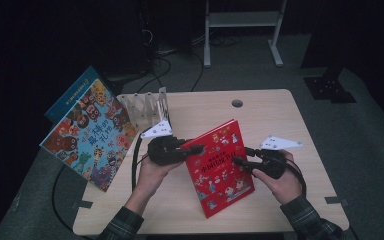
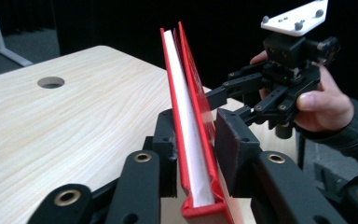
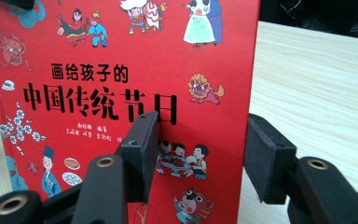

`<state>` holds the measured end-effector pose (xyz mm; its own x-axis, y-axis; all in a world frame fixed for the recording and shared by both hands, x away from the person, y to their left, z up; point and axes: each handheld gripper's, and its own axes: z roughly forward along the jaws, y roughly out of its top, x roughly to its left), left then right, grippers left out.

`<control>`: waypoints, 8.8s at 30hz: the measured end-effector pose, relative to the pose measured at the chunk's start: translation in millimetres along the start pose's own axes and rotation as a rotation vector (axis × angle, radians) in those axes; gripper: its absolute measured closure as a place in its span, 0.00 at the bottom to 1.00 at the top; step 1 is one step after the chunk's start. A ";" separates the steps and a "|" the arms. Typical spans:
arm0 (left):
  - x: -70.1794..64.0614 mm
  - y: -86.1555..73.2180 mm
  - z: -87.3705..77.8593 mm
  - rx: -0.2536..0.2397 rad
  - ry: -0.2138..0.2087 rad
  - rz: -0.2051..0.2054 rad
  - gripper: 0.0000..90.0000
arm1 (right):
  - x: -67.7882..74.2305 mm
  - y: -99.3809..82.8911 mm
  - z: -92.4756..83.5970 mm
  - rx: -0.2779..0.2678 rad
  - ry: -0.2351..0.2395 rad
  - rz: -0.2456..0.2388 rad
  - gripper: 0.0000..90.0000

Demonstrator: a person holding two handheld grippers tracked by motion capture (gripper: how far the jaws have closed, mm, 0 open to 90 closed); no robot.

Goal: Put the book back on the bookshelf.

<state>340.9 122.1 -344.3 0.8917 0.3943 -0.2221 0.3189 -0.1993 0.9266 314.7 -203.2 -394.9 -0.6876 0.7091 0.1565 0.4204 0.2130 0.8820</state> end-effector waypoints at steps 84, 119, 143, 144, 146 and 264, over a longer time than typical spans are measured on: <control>-1.9 13.3 -106.4 -0.161 0.161 0.008 0.88 | -95.8 -70.4 32.8 0.260 -0.243 -0.012 0.15; 12.7 4.4 -203.1 -0.293 0.514 -0.019 0.88 | -95.3 -70.5 32.9 0.258 -0.249 -0.009 0.15; 71.5 6.5 -172.8 -0.276 0.714 -0.046 0.88 | -95.6 -70.2 33.2 0.259 -0.251 -0.005 0.15; 73.5 6.8 -170.9 -0.279 0.718 -0.048 0.88 | -95.6 -70.2 33.2 0.259 -0.251 -0.005 0.15; 79.6 7.9 -167.6 -0.278 0.727 -0.051 0.88 | -95.7 -70.1 33.3 0.259 -0.251 -0.005 0.15; 77.1 -57.0 -146.4 -0.030 0.788 -0.089 0.31 | -95.7 -70.6 32.4 0.259 -0.253 -0.006 0.15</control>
<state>344.5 295.1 -369.8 0.3694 0.9289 -0.0261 0.3594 -0.1170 0.9258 370.0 -264.3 -486.5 -0.5359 0.8442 0.0084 0.5751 0.3577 0.7358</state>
